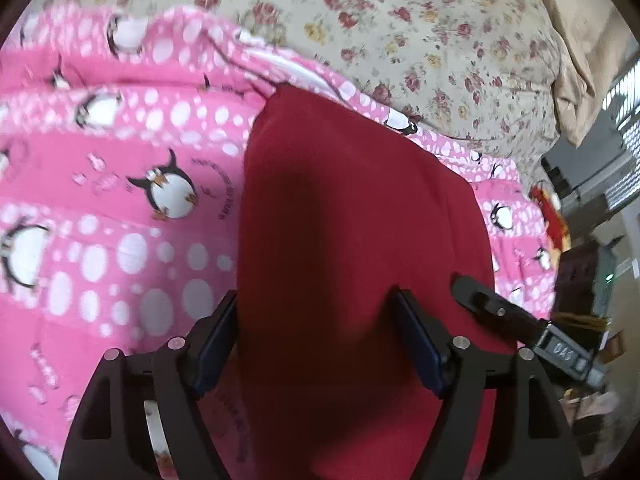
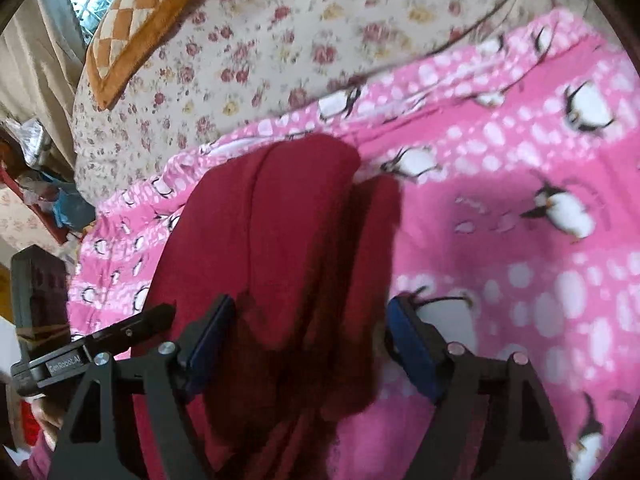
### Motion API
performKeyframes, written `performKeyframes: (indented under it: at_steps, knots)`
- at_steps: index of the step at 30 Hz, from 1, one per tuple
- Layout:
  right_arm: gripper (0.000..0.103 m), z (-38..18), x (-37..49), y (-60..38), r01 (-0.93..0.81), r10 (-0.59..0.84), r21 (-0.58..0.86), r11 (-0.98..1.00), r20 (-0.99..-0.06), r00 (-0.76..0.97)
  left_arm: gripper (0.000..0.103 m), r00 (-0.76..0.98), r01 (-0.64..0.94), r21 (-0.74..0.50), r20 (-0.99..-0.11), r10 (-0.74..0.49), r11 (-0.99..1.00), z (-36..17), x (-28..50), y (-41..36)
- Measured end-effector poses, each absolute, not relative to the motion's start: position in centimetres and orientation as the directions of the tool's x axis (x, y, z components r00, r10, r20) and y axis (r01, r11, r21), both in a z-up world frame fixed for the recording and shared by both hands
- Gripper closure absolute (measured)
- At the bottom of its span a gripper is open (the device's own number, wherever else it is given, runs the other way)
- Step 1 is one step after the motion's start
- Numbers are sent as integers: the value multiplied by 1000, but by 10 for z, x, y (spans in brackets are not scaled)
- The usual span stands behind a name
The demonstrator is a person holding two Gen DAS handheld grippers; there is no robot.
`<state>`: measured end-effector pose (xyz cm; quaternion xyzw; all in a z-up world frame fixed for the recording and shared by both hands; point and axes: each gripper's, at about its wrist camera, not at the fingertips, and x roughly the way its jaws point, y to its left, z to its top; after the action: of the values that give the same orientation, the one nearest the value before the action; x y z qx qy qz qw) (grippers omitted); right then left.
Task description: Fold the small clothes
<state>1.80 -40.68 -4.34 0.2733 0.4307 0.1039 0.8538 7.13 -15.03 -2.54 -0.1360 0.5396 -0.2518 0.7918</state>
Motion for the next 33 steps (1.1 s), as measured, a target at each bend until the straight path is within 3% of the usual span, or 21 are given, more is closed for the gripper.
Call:
performKeyframes:
  at_steps: [2,4,7,10,16,22,25,27,33]
  knots:
    - [21,-46,24,-405,53,423,566,823,-672,608,46,255,225,-536,-774,-580,814,-32,77,-148]
    - [31,-45,29,-400,44,424,558,829,-677,602,52,237,221,-557,-766,-598,801,-33,79,-146]
    - [54,-35,28,-394,41,399,533,845,-681,614,69,246,236,-547,-766,-593,804,-26,72,-145]
    - [60,-15,18,-386,11,396,516,857,-672,625,82,274,264,-526,-763,-585,809,-6,55,-138]
    - [60,16,-11,-368,-26,490,590,807,-645,586,84,270,281,-507,-773,-575,814,29,9,-109]
    - [60,11,-46,-332,-64,561,627,777,-642,523,84,270,245,-453,-817,-509,857,23,-37,-72]
    - [52,-9,-56,-311,-50,491,545,837,-707,509,79,275,213,-436,-832,-482,874,3,-44,-68]
    - [47,-12,-60,-305,-54,433,477,877,-737,520,71,311,195,-437,-821,-478,878,0,-49,-65]
    - [46,33,-99,-303,-76,348,379,922,-729,589,67,459,207,-276,-820,-342,939,17,-72,-62]
